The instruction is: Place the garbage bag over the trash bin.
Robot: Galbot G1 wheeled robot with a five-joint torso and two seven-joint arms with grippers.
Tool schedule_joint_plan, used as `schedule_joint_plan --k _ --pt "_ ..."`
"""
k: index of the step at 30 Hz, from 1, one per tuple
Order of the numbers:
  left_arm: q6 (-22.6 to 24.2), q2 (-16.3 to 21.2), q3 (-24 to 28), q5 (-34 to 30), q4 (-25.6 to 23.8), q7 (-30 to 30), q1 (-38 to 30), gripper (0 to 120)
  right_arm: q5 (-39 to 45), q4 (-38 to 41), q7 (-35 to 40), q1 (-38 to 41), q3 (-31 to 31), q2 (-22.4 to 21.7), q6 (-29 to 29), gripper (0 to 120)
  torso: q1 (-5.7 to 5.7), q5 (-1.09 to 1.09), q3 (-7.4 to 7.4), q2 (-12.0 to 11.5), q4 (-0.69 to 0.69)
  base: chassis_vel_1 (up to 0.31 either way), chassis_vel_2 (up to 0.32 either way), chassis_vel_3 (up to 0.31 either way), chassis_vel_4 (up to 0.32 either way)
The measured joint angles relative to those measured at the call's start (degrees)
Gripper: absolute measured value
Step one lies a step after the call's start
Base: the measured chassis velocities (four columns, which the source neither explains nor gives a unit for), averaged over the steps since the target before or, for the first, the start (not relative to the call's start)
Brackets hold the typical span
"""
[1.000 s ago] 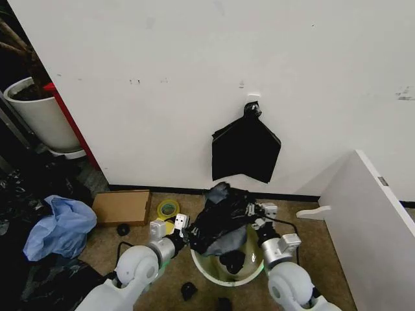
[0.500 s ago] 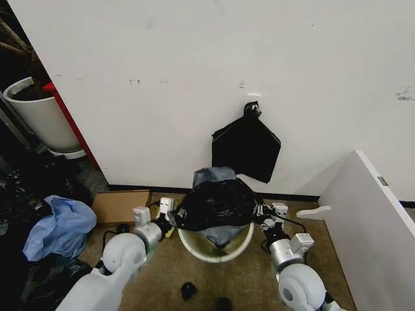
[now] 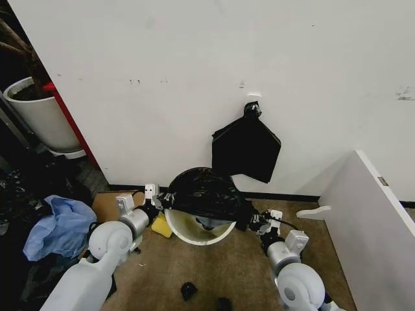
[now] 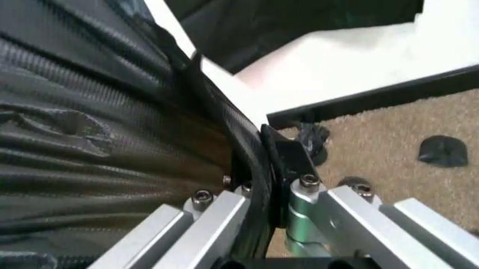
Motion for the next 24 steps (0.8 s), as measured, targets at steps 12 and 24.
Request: schedule_joint_plan --k 12,24 --pt "0.30 -0.68 0.09 -1.15 -0.03 -0.54 -0.37 1 -14.11 -7.69 -17.68 1.42 0.78 0.34 22.28 39 0.00 0.00 0.00 0.00 0.01 0.000 0.000 0.000 0.000" --pt "0.21 -2.62 1.47 -1.18 2.23 -2.39 -3.50 1 -11.06 5.89 11.28 -3.40 -1.31 0.81 2.52 82 -0.01 0.00 0.00 0.00 0.00 0.000 0.000 0.000 0.000"
